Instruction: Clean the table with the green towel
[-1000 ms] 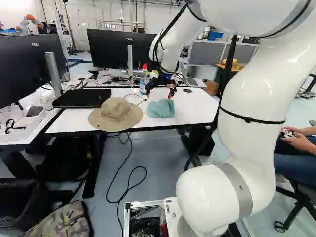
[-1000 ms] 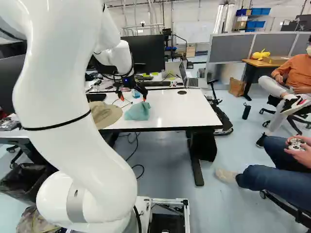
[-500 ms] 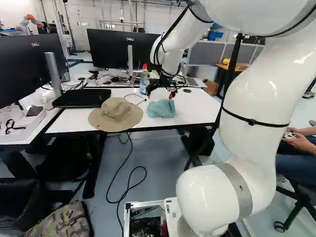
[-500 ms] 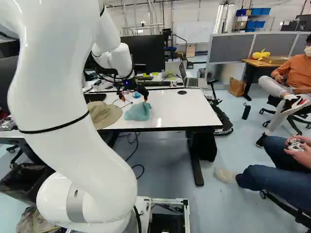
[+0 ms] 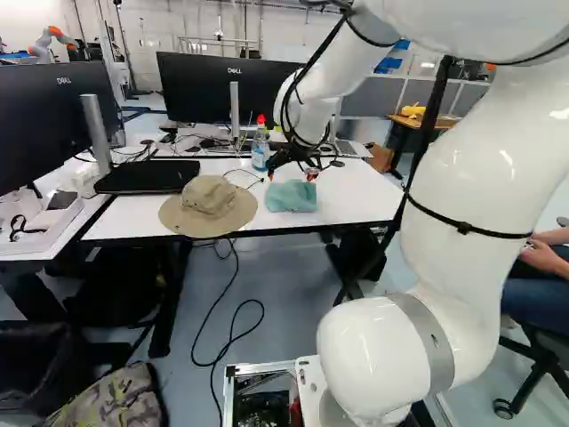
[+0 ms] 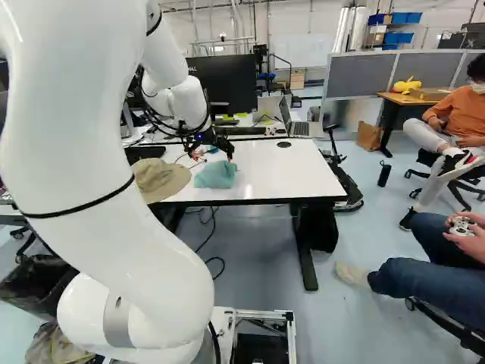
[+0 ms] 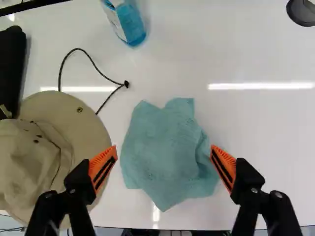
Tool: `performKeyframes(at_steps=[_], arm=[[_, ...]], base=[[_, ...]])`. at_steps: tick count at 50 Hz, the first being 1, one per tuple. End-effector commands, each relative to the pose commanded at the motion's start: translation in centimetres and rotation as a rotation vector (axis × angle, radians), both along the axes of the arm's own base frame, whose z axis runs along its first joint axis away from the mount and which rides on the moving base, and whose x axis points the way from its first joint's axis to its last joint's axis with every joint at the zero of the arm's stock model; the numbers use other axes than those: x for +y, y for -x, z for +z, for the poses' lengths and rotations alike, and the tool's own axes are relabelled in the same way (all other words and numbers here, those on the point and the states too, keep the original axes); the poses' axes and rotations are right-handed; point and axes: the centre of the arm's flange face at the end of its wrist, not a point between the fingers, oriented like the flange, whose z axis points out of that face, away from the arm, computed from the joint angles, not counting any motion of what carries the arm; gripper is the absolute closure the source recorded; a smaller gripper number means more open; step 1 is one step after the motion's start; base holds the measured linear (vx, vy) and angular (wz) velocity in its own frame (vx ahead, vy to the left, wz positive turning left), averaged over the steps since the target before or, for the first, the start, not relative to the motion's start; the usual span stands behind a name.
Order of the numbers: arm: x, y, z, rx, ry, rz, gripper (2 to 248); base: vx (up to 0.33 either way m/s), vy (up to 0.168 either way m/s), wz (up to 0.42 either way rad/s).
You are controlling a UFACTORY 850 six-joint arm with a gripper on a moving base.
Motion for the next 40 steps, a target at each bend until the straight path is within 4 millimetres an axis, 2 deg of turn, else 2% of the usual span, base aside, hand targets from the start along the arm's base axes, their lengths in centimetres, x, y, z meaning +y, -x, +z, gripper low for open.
performKeyframes(at_steps=[21, 40], arm=[[-1.0, 3.0, -2.2, -0.124, 0.011, -0.013, 3], [-2.0, 6.7, -4.5, -0.264, 0.023, -0.025, 3]], base=[[0.0, 0.0, 0.0], [0.0, 0.0, 0.0]])
